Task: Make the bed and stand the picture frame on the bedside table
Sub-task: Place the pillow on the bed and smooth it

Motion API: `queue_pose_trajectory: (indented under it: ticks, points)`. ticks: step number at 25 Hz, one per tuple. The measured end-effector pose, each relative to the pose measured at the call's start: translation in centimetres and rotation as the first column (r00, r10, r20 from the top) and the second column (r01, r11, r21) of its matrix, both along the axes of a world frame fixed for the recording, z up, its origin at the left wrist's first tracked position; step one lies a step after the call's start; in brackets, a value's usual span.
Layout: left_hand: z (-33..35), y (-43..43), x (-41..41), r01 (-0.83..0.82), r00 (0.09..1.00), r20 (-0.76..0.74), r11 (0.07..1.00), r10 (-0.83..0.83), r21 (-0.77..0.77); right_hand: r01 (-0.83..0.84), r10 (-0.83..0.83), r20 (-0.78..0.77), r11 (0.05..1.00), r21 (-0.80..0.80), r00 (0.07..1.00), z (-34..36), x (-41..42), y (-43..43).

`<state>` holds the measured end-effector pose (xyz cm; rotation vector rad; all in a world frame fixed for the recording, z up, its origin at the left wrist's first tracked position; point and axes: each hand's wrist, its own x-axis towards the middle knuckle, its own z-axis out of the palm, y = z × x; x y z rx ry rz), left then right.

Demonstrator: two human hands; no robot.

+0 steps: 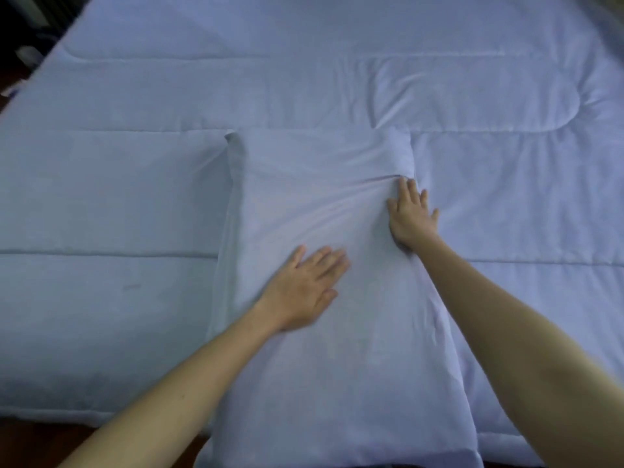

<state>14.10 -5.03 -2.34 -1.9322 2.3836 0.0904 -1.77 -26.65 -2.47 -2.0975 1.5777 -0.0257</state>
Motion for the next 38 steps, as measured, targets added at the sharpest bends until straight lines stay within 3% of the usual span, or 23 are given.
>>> queue_pose_trajectory:
  ticks: [2, 4, 5, 6, 8, 9, 10, 14, 17, 19, 21, 23, 24, 26, 27, 29, 31, 32, 34, 36, 38]
  points:
    - [-0.2, -4.1, 3.8, -0.205, 0.979, -0.01, 0.979, 0.204, -0.021, 0.086, -0.079, 0.07, 0.991, -0.099, 0.994, 0.3, 0.1, 2.0]
    - [-0.3, -8.7, 7.9, -0.354, 0.935, 0.005, 0.935, 0.354, -0.027, -0.162, 0.184, 0.04, 0.934, -0.317, 0.982, 0.0, 0.4, 6.3]
    - [-0.4, -10.8, 9.5, -0.401, 0.916, 0.003, 0.915, 0.402, -0.026, -0.365, 0.395, 0.006, 0.854, -0.372, 0.919, -0.2, 0.6, 8.8]
    - [-0.8, -13.0, 10.9, -0.438, 0.899, -0.005, 0.898, 0.438, -0.038, -0.576, 0.609, -0.049, 0.718, -0.39, 0.792, -0.7, 0.9, 10.9]
    - [-0.9, -16.5, 13.1, -0.499, 0.867, -0.031, 0.865, 0.498, -0.061, -0.815, 0.839, -0.107, 0.476, -0.331, 0.534, -1.3, 2.2, 12.3]
    - [-1.0, -18.1, 14.4, -0.525, 0.851, -0.047, 0.849, 0.523, -0.056, -0.844, 0.863, -0.104, 0.448, -0.296, 0.494, -1.2, 3.5, 11.2]
    - [-0.9, -19.6, 15.8, -0.548, 0.836, -0.054, 0.835, 0.546, -0.047, -0.834, 0.848, -0.126, 0.462, -0.302, 0.515, -1.2, 5.2, 9.2]
    - [-0.9, -22.2, 20.8, -0.68, 0.715, -0.163, 0.731, 0.679, 0.062, -0.629, 0.6, -0.193, 0.714, -0.307, 0.776, -1.7, 11.0, -2.8]
    - [-1.7, -21.5, 22.6, -0.784, 0.489, -0.415, 0.595, 0.767, 0.176, -0.386, 0.349, -0.173, 0.877, -0.287, 0.921, -2.0, 11.7, -10.3]
    - [-2.5, -20.1, 22.9, -0.811, 0.354, -0.518, 0.532, 0.779, 0.245, -0.208, 0.192, -0.087, 0.946, -0.248, 0.978, -1.9, 10.3, -13.0]
    - [-3.1, -17.4, 22.9, -0.809, 0.27, -0.588, 0.511, 0.763, 0.292, 0.059, -0.053, 0.114, 0.997, -0.052, 0.992, -1.4, 7.9, -13.4]
    - [-3.9, -13.6, 21.7, -0.794, 0.195, -0.683, 0.522, 0.704, 0.312, 0.278, -0.359, 0.298, 0.919, 0.28, 0.884, -0.5, 5.2, -11.4]
    - [-4.4, -11.2, 20.6, -0.799, 0.11, -0.748, 0.506, 0.654, 0.325, 0.316, -0.446, 0.345, 0.873, 0.372, 0.826, 0.1, 3.8, -9.5]
    - [-4.6, -6.1, 17.4, -0.809, -0.096, -0.822, 0.437, 0.562, 0.393, 0.309, -0.477, 0.418, 0.859, 0.41, 0.773, 0.8, 0.2, -4.0]
    - [-4.2, -3.8, 15.4, -0.797, -0.152, -0.811, 0.415, 0.565, 0.439, 0.291, -0.47, 0.44, 0.862, 0.414, 0.766, 0.9, -1.9, -1.0]
    - [-2.7, 0.8, 10.9, -0.723, -0.279, -0.754, 0.387, 0.595, 0.573, 0.321, -0.492, 0.387, 0.845, 0.428, 0.78, 1.1, -5.0, 4.7]
    - [-0.3, 4.5, 6.9, -0.555, -0.513, -0.629, 0.334, 0.584, 0.762, 0.37, -0.486, 0.309, 0.855, 0.365, 0.818, 0.8, -7.2, 8.8]
    - [0.4, 6.0, 5.7, -0.47, -0.583, -0.57, 0.332, 0.579, 0.818, 0.379, -0.491, 0.329, 0.856, 0.351, 0.806, 0.6, -8.3, 10.4]
    - [0.9, 7.8, 5.0, -0.353, -0.597, -0.495, 0.348, 0.631, 0.869, 0.369, -0.582, 0.39, 0.785, 0.497, 0.713, 0.5, -9.5, 12.1]
    - [1.3, 8.0, 5.2, -0.243, -0.564, -0.441, 0.37, 0.699, 0.897, 0.256, -0.695, 0.405, 0.64, 0.725, 0.594, 0.7, -10.1, 12.5]
    - [1.9, 7.5, 5.5, -0.173, -0.56, -0.426, 0.403, 0.711, 0.899, 0.126, -0.687, 0.386, 0.57, 0.812, 0.616, 1.2, -10.1, 12.0]
